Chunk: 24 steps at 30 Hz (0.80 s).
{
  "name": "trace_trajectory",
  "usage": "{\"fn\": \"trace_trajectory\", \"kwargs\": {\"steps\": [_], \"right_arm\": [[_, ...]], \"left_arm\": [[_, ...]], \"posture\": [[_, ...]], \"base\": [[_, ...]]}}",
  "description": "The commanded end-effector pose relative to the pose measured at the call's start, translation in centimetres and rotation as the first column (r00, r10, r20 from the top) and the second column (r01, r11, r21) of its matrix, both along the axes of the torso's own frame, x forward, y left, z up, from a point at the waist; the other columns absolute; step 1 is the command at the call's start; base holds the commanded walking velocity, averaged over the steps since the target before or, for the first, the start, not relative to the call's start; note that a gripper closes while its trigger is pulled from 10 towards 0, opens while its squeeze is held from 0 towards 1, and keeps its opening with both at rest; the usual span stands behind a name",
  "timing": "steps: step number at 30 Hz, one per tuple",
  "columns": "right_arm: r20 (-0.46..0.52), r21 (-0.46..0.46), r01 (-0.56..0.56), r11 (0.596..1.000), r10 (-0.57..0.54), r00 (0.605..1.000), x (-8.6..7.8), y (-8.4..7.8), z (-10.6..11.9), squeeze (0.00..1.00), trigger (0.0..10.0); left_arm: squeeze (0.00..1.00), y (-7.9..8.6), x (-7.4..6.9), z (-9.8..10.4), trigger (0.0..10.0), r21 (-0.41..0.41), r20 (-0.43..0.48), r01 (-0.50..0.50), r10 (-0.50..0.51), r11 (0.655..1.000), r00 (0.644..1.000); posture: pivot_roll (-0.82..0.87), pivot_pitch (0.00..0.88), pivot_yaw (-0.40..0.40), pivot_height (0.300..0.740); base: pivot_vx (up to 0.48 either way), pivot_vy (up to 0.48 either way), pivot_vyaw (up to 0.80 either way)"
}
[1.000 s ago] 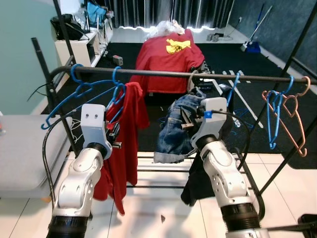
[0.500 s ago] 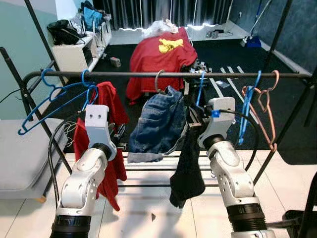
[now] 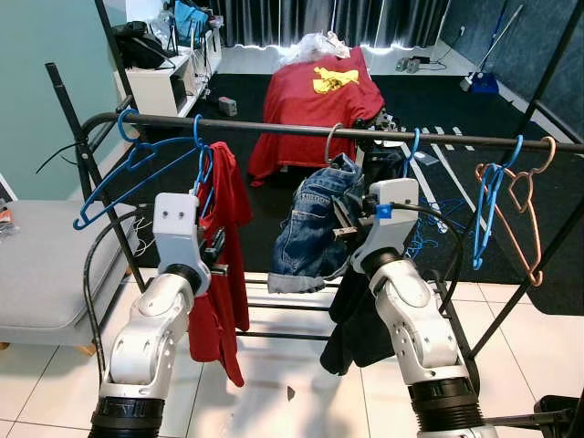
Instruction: Hang hanger
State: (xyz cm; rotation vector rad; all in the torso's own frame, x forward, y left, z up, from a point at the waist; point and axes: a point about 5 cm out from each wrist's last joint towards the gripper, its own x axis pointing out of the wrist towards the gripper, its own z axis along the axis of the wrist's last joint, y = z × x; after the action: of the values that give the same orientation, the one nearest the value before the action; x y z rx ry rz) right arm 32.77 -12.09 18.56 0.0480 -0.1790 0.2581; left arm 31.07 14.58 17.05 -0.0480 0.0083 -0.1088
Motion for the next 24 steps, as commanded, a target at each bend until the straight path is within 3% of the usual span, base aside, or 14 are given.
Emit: {"fn": "trace_trajectory", "kwargs": {"steps": [1, 7, 24], "right_arm": [[-0.009, 0.005, -0.002, 1.0, 0.002, 1.0, -0.18, -0.13, -0.06, 0.0, 10.0], [-0.009, 0.003, -0.006, 1.0, 0.007, 1.0, -0.16, -0.16, 0.05, 0.0, 10.0], [-0.009, 0.004, -0.018, 1.0, 0.018, 1.0, -0.12, -0.09, 0.25, 0.0, 10.0]], "left_arm": [[0.0, 0.06, -0.32, -0.12, 10.0, -0.007, 0.004, 0.013, -0.013, 1.0, 1.0], [0.0, 0.0, -0.44, 0.06, 10.0, -0.022, 0.017, 0.026, -0.026, 0.999, 1.0], [0.0, -0.07, -0.54, 0.42, 10.0, -0.057, 0.041, 0.046, -0.044, 0.997, 0.998]], "posture": [[-0.03, 0.0, 0.007, 0.74], [-0.03, 0.005, 0.004, 0.74], [-0.03, 0.012, -0.003, 0.74]], "base": [[0.0, 0.0, 0.0], [0.0, 0.0, 0.0], [0.336, 0.0, -0.09]]}}
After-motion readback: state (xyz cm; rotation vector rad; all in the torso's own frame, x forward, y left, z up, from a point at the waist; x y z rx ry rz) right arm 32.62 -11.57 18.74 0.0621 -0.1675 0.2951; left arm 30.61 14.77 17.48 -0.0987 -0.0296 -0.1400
